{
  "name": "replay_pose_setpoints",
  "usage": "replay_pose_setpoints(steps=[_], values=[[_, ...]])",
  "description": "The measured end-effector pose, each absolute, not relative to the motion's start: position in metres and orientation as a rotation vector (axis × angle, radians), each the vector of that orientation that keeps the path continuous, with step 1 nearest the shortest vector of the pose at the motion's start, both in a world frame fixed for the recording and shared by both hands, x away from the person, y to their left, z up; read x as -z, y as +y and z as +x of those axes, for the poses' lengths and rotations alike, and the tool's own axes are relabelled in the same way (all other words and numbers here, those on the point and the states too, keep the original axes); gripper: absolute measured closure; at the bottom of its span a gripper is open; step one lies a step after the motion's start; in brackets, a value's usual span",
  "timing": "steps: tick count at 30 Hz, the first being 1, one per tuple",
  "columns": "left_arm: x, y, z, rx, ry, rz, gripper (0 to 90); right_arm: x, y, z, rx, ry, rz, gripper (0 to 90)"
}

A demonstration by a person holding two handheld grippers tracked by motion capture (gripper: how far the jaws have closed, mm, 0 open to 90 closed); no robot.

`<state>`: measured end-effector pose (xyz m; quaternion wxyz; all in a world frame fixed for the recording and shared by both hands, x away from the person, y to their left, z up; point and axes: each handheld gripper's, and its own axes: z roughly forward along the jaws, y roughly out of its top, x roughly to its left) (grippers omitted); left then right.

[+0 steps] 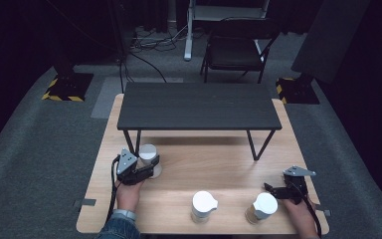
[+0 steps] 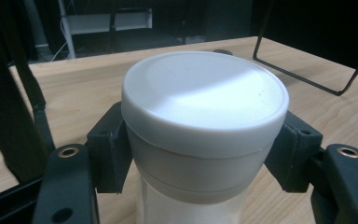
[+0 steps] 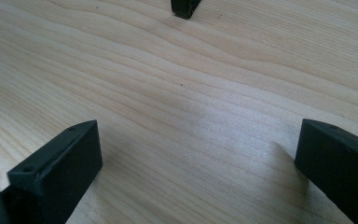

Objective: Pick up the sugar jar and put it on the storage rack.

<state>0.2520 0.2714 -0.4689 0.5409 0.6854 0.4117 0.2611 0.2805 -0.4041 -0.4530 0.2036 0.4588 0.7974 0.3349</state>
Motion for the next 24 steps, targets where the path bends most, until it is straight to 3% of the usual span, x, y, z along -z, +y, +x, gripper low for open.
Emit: replay_pose_setpoints(steps=[24], values=[[0.414,0.265,0.238,-0.680,0.959,1.702,33.5,0.453,-0.405,0.279,-0.939,2.226,1.272,0.9]])
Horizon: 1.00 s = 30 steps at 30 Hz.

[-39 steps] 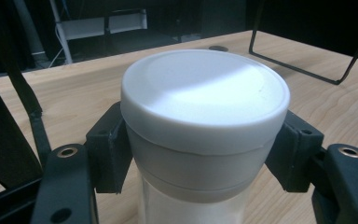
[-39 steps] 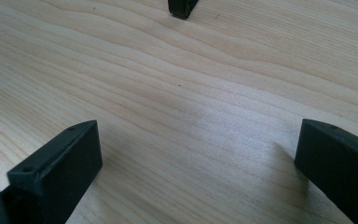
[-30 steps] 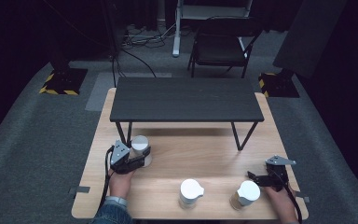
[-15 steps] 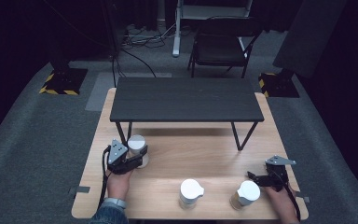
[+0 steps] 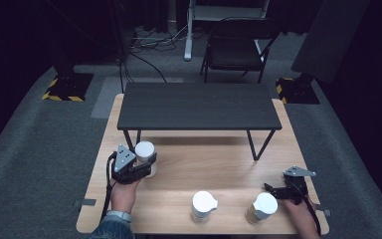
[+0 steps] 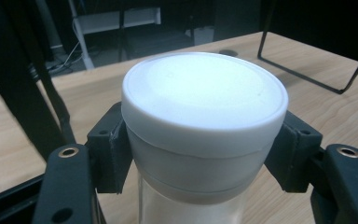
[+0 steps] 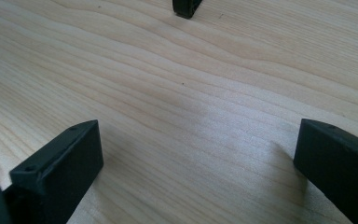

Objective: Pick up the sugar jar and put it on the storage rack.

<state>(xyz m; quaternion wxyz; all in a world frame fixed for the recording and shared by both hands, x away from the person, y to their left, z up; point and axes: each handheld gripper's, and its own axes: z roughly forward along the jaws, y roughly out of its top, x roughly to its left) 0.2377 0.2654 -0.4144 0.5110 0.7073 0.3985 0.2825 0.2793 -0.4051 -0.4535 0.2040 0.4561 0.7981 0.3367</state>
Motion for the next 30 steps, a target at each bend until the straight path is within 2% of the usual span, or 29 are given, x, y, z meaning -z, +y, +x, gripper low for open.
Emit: replay_pose_setpoints(steps=[16,30], values=[[0.375,0.262,0.240,-0.638,0.910,1.715,33.5,0.453,-0.405,0.279,-0.936,2.219,1.280,0.9],[0.348,0.259,0.240,-0.662,0.877,1.708,33.5,0.453,-0.405,0.279,-0.936,2.219,1.280,0.9]])
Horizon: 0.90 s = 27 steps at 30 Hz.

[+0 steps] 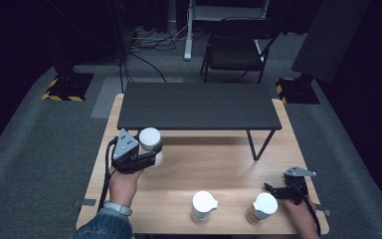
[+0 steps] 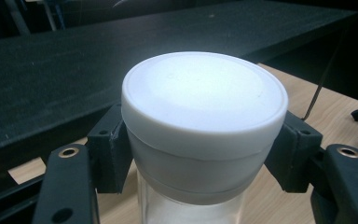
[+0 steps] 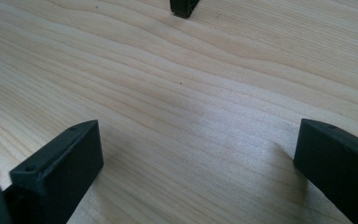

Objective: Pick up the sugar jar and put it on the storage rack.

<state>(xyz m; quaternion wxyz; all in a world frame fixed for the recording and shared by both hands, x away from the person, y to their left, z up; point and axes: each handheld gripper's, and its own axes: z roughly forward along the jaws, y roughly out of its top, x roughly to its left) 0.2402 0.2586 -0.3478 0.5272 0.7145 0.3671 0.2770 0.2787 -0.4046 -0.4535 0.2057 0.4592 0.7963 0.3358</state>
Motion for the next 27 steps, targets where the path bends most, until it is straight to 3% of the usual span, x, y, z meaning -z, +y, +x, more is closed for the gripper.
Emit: replay_pose_setpoints(steps=[27], values=[[0.299,0.248,0.246,-0.683,0.803,1.707,33.5,0.454,-0.405,0.278,-0.936,2.219,1.279,0.9]])
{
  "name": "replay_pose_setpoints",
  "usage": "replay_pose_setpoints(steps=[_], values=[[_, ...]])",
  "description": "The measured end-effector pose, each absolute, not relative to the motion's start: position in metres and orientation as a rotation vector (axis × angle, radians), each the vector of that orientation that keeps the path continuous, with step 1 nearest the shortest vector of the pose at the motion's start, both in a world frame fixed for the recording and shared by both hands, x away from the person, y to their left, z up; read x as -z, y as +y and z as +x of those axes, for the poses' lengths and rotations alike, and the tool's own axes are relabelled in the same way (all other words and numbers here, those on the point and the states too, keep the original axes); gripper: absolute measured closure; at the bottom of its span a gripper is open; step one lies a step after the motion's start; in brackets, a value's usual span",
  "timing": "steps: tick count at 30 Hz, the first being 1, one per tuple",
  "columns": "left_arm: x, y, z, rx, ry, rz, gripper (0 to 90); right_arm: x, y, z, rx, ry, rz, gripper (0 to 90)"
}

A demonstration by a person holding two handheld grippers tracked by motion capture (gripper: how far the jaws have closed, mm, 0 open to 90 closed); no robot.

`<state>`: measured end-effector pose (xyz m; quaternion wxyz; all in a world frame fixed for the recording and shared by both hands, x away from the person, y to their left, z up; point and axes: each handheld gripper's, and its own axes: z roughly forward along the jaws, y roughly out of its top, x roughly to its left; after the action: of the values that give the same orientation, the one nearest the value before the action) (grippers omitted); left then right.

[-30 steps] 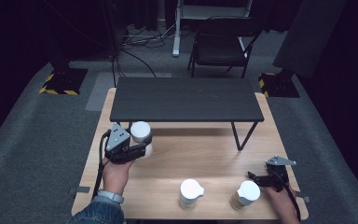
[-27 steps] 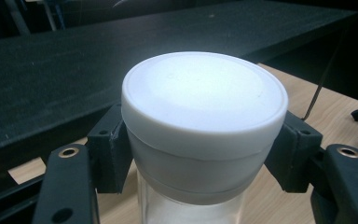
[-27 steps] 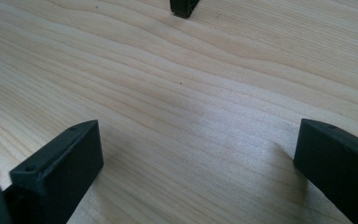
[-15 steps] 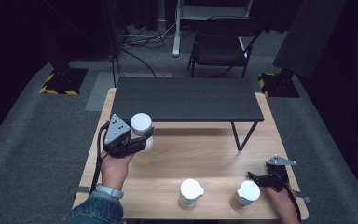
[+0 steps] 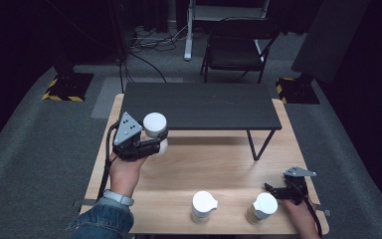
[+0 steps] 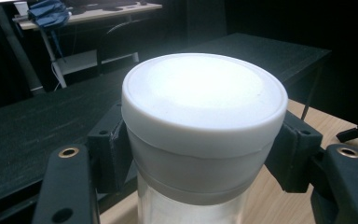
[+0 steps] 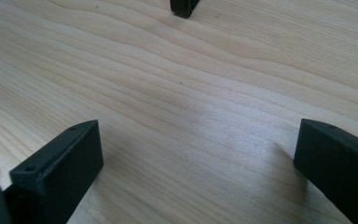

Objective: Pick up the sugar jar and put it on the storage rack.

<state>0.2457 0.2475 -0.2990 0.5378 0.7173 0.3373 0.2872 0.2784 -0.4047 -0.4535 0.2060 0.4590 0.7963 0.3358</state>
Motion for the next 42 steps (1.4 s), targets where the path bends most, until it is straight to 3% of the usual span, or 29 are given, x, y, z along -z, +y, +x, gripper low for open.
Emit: replay_pose_setpoints(steps=[25,42], values=[[0.265,0.248,0.254,-0.690,0.777,1.674,33.5,0.454,-0.405,0.278,-0.936,2.219,1.279,0.9],[0.253,0.242,0.282,-0.700,0.793,1.666,33.5,0.454,-0.405,0.278,-0.935,2.219,1.279,0.9]])
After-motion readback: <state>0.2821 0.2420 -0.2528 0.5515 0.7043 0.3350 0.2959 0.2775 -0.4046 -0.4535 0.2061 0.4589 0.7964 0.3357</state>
